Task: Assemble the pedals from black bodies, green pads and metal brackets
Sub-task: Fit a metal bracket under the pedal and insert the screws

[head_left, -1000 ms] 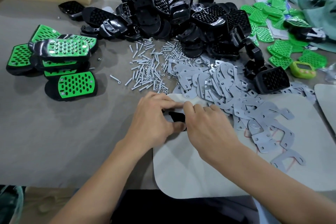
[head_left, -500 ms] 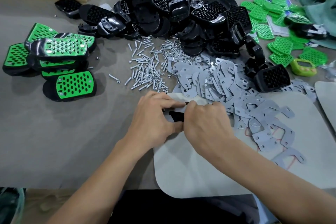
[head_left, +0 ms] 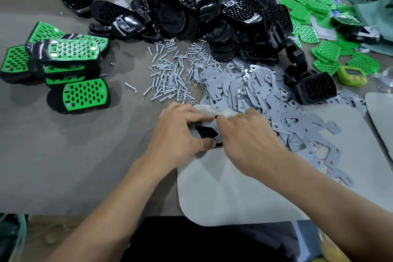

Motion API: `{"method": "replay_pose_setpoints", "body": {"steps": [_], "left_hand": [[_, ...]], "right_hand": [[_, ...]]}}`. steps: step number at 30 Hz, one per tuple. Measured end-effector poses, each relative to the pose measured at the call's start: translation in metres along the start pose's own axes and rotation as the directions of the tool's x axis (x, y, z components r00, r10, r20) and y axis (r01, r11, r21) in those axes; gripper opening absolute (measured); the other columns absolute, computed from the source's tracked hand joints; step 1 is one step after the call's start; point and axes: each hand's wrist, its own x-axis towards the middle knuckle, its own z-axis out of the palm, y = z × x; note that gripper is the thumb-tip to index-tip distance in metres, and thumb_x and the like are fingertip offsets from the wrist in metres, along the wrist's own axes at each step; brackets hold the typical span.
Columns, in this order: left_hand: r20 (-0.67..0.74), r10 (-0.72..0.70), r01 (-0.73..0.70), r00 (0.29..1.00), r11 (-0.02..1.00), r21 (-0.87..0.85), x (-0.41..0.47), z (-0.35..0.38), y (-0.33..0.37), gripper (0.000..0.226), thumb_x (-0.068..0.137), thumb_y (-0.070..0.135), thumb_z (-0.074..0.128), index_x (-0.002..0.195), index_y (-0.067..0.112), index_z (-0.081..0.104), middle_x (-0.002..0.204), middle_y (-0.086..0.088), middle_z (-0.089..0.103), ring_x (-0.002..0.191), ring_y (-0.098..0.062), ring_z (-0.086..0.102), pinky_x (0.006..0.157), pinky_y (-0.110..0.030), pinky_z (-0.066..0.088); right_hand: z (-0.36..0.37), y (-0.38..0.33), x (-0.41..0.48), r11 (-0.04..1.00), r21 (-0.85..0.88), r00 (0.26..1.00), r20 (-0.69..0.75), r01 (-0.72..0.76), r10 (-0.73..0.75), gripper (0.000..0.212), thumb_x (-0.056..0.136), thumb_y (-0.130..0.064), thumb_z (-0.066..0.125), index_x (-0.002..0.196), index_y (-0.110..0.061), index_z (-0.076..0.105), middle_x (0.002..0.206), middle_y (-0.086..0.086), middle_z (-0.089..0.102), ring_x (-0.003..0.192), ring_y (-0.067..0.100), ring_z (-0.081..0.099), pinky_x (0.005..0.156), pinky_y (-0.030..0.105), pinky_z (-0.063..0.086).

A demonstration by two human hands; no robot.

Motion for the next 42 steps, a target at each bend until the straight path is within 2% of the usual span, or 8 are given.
{"method": "replay_pose_setpoints", "body": {"steps": [3, 7, 17, 21, 29, 33, 37, 42], "left_hand": [[0.002, 0.000, 0.000, 1.000, 1.000, 0.004, 0.001, -0.001, 0.001, 0.059, 0.054, 0.046, 0.092, 0.110, 0.033, 0.081, 0.091, 0.021, 0.064, 0.092, -0.009, 0.043, 0.088, -0.039, 0.043], [0.006, -0.009, 0.009, 1.000, 1.000, 0.012, 0.002, -0.001, 0.003, 0.058, 0.055, 0.037, 0.099, 0.109, 0.032, 0.081, 0.091, 0.023, 0.063, 0.095, -0.012, 0.046, 0.091, -0.042, 0.044], [0.031, -0.024, 0.024, 0.999, 0.999, 0.021, 0.002, -0.003, 0.005, 0.057, 0.055, 0.038, 0.097, 0.110, 0.037, 0.080, 0.089, 0.026, 0.060, 0.096, -0.008, 0.044, 0.092, -0.035, 0.042], [0.035, -0.015, 0.014, 0.999, 0.999, 0.033, 0.003, -0.003, 0.002, 0.057, 0.055, 0.037, 0.099, 0.109, 0.035, 0.080, 0.088, 0.029, 0.059, 0.094, -0.008, 0.043, 0.091, -0.036, 0.042], [0.040, -0.014, 0.012, 0.999, 0.999, 0.043, 0.002, -0.004, 0.004, 0.060, 0.055, 0.044, 0.098, 0.111, 0.033, 0.080, 0.093, 0.024, 0.061, 0.098, -0.013, 0.046, 0.091, -0.042, 0.043], [0.044, -0.002, 0.000, 0.999, 0.999, 0.053, -0.005, -0.005, 0.004, 0.070, 0.057, 0.045, 0.092, 0.124, 0.037, 0.073, 0.102, 0.031, 0.059, 0.105, -0.012, 0.048, 0.093, -0.033, 0.044], [0.082, -0.131, 0.135, 0.988, 0.990, -0.046, -0.012, -0.007, 0.003, 0.125, 0.054, 0.041, 0.097, 0.154, 0.057, 0.024, 0.133, 0.031, 0.057, 0.118, 0.000, 0.052, 0.096, -0.020, 0.043], [0.081, -0.068, 0.077, 0.994, 0.991, -0.112, -0.019, -0.018, -0.006, 0.123, 0.050, 0.039, 0.089, 0.152, 0.063, 0.025, 0.141, 0.039, 0.050, 0.125, 0.011, 0.052, 0.096, -0.013, 0.042]], "right_hand": [[-0.006, -0.001, 0.006, 0.998, 0.048, 0.999, -0.033, -0.028, 0.030, 0.039, 0.055, -0.001, 0.069, 0.060, -0.017, 0.035, 0.051, -0.005, 0.005, 0.036, 0.015, 0.007, 0.049, 0.023, 0.011], [0.013, 0.001, 0.002, 0.994, -0.062, 0.994, 0.055, -0.087, 0.090, 0.017, 0.084, -0.017, 0.051, 0.078, -0.019, 0.035, 0.062, -0.002, 0.033, 0.050, 0.021, 0.027, 0.050, 0.031, 0.009], [0.006, 0.010, 0.001, 0.998, -0.002, 0.993, -0.103, 0.055, -0.055, 0.014, 0.074, -0.011, 0.020, 0.075, -0.016, 0.033, 0.043, 0.002, 0.048, 0.038, 0.022, 0.017, 0.057, 0.031, 0.024], [0.002, 0.008, 0.006, 1.000, 0.021, 0.998, -0.060, 0.017, -0.016, 0.026, 0.071, -0.008, 0.060, 0.070, -0.017, 0.035, 0.041, 0.002, 0.040, 0.043, 0.015, -0.003, 0.050, 0.026, 0.004], [0.009, -0.008, 0.004, 0.967, 0.065, 0.969, 0.022, -0.246, 0.245, 0.021, 0.087, -0.023, 0.057, 0.081, -0.018, 0.037, 0.061, -0.005, 0.027, 0.048, 0.018, 0.020, 0.047, 0.030, 0.013], [0.005, 0.007, -0.002, 0.908, 0.324, 0.961, 0.006, -0.265, 0.278, 0.015, 0.092, -0.031, 0.059, 0.100, -0.022, 0.051, 0.088, -0.002, 0.063, 0.075, 0.026, 0.052, 0.068, 0.035, 0.037], [0.000, 0.008, -0.003, 0.794, 0.562, 0.971, 0.190, -0.231, 0.148, 0.085, 0.071, -0.029, 0.081, 0.147, -0.032, 0.041, 0.127, -0.012, 0.051, 0.109, 0.013, 0.052, 0.084, 0.024, 0.037], [0.009, 0.004, -0.005, 0.670, 0.701, 0.958, 0.069, -0.246, 0.280, 0.055, 0.056, -0.015, 0.080, 0.107, -0.034, 0.070, 0.092, -0.018, 0.065, 0.079, 0.006, 0.060, 0.064, 0.015, 0.042]]}}
